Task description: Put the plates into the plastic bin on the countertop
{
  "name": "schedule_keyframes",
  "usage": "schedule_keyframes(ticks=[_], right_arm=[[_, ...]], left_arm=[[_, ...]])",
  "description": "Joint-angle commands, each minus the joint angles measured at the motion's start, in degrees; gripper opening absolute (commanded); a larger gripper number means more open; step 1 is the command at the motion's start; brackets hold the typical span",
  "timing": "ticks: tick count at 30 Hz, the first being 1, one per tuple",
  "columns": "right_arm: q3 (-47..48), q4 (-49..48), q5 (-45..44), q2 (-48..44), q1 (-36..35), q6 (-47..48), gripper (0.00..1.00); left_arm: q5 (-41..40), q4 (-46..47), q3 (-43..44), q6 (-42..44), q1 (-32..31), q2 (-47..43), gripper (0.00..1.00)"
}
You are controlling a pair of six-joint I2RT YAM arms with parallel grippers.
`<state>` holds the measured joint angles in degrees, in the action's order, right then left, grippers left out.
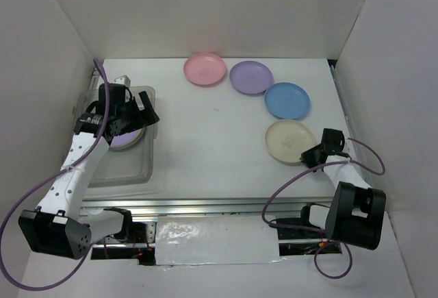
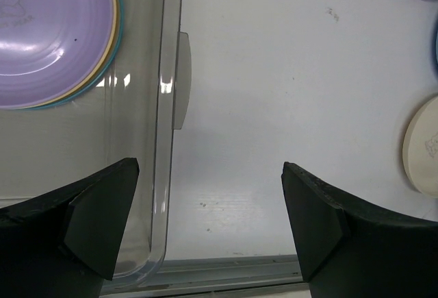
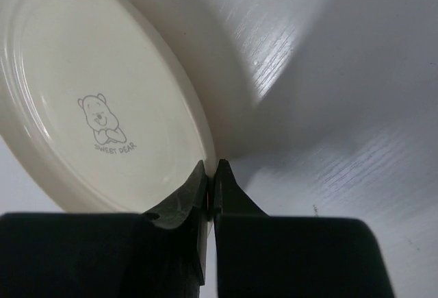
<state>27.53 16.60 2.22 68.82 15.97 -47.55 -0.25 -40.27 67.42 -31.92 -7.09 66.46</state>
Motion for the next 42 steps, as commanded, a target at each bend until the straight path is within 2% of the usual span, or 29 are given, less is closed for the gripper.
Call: schedule_keyframes(ticks=[1, 3, 5, 7, 12, 16, 20, 23, 25, 26, 27, 29, 30, 31, 32, 34, 35, 37, 38, 40, 42], right_arm=[[-1.16, 3.61, -0.46, -2.88, -2.24, 2.55, 0.00], [-1.16, 6.68, -3.96, -9.73, -6.10, 1.32, 0.00], [0.15, 9.67, -6.86, -16.39, -14.01, -0.96, 0.00], [4.08, 11.95, -9.86, -18.54, -19.18, -2.80, 0.00], [14.29, 18.29, -12.59, -16.61, -34.03, -5.18, 0.00], [18.69, 15.23, -8.11, -15.82, -40.39, -5.79, 0.00], [18.44, 9.95, -4.42, -16.96, -45.05, -7.12, 0.00], [19.67, 10.47, -6.52, -16.52, -48.04, -7.91, 0.00], [19.76, 10.03, -6.96, -16.43, -49.45, -8.00, 0.00], [19.67, 9.86, -6.96, -16.35, -49.63, -8.26, 0.00], [19.41, 9.16, -7.05, -16.52, -50.50, -8.52, 0.00], [18.97, 8.19, -7.14, -16.35, -50.86, -8.61, 0.02], [18.62, 7.92, -7.49, -16.35, -51.03, -8.96, 0.44], [18.35, 7.83, -8.27, -16.35, -50.60, -9.22, 0.69], [18.18, 8.09, -8.98, -16.35, -49.81, -9.49, 0.99], [17.47, 9.15, -8.90, -16.52, -47.18, -8.62, 1.00], [16.95, 9.24, -8.03, -16.78, -43.77, -8.00, 1.00], [14.67, 8.19, -4.78, -18.01, -40.77, -6.24, 1.00], [13.88, 7.58, -3.81, -18.45, -38.40, -5.63, 1.00], [11.50, 5.47, -1.00, -19.25, -36.80, -4.57, 1.00], [9.75, 3.72, 0.67, -18.37, -34.61, -3.70, 1.00]], left_arm=[[-0.19, 1.77, 1.14, -0.86, -1.87, 0.08, 0.99], [1.65, 2.56, 0.96, -1.30, -3.18, -0.62, 0.99], [6.11, 5.98, 0.44, -1.74, -6.43, -1.15, 0.99], [8.94, 7.66, 0.96, -2.09, -10.82, -0.19, 0.99], [14.73, 13.80, 3.42, -4.19, -20.05, 7.18, 0.99], [11.77, 14.96, 5.26, -5.34, -24.80, 12.98, 0.99], [11.07, 16.01, 6.14, -6.48, -27.62, 15.98, 0.95], [10.10, 16.89, 6.06, -7.63, -27.97, 17.39, 0.75], [8.53, 17.07, 6.49, -8.15, -27.98, 18.00, 0.38], [7.90, 16.63, 7.02, -8.24, -27.98, 18.27, 0.15], [7.20, 15.15, 7.55, -8.33, -27.98, 18.97, 0.00], [3.87, 14.08, 8.60, -9.12, -27.80, 19.24, 0.00], [2.46, 13.56, 8.78, -9.56, -27.54, 19.06, 0.00], [0.88, 12.25, 8.87, -10.61, -26.93, 18.10, 0.00], [-1.92, 11.10, 8.70, -11.40, -24.31, 17.49, 0.00], [-3.08, 8.82, 7.21, -12.98, -19.48, 14.33, 0.00], [-2.57, 8.28, 6.42, -13.25, -12.75, 13.27, 0.00], [-0.73, 8.62, 2.83, -13.69, -4.55, 9.23, 0.00], [0.85, 9.41, 1.50, -13.61, 4.10, 7.91, 0.00], [5.77, 11.69, -2.01, -13.61, 15.90, 5.01, 0.00], [8.41, 12.15, -2.90, -13.52, 21.66, 5.17, 0.00]])
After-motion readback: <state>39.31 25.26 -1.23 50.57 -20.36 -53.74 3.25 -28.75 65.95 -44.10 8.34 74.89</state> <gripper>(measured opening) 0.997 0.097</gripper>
